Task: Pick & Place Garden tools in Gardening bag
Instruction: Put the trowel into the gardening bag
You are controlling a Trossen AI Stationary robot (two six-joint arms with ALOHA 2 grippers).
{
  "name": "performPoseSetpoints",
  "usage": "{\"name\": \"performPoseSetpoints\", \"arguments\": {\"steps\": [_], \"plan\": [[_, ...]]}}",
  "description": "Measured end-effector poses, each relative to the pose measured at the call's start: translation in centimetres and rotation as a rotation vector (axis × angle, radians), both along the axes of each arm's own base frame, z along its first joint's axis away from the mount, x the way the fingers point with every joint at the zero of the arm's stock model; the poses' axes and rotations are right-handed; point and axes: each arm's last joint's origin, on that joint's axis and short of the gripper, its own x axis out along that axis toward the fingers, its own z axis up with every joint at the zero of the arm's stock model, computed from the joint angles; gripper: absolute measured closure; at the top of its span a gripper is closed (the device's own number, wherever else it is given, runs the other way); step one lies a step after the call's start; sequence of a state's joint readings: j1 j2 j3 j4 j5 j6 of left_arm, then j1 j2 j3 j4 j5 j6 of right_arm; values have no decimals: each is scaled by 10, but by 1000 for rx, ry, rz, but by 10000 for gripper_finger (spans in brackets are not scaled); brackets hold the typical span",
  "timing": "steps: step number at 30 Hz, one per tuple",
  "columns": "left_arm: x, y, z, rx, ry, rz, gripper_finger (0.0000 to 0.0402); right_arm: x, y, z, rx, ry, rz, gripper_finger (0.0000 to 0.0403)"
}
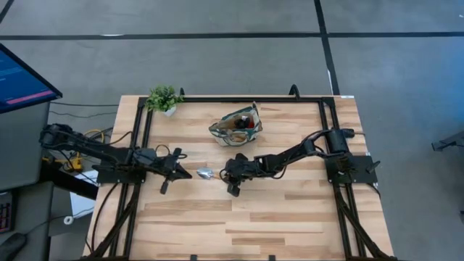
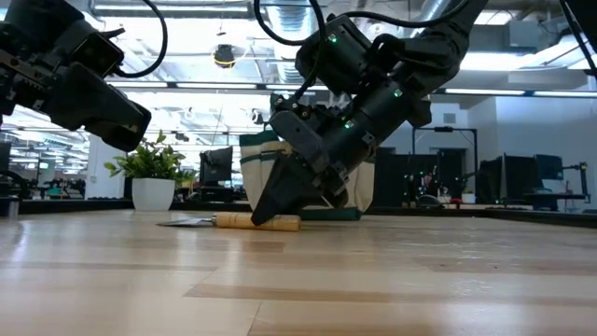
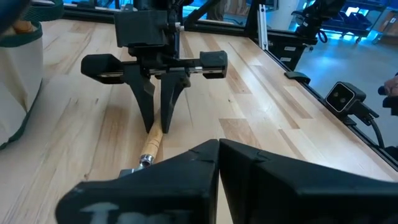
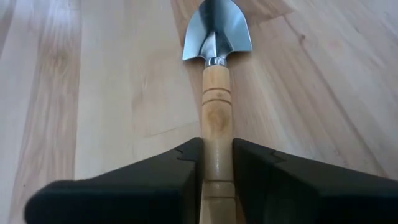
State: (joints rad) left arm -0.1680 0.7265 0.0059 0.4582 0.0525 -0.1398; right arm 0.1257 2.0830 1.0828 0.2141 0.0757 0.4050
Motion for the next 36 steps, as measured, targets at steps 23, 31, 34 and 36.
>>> {"name": "performPoseSetpoints", "arguments": {"steps": [23,31,34,36], "plan": [[0,0,1,-1,-7,0,400,10,2,35,-84,-97,58,353],[0,0,1,-18,-12,4,400,8,0,41,-168,-92,35,353],[0,0,1,-24,-10,5,400,8,1,42,-188,-99,16,353],[0,0,1,-24,-10,5,400,6,2,47,-194,-104,14,353]]}}
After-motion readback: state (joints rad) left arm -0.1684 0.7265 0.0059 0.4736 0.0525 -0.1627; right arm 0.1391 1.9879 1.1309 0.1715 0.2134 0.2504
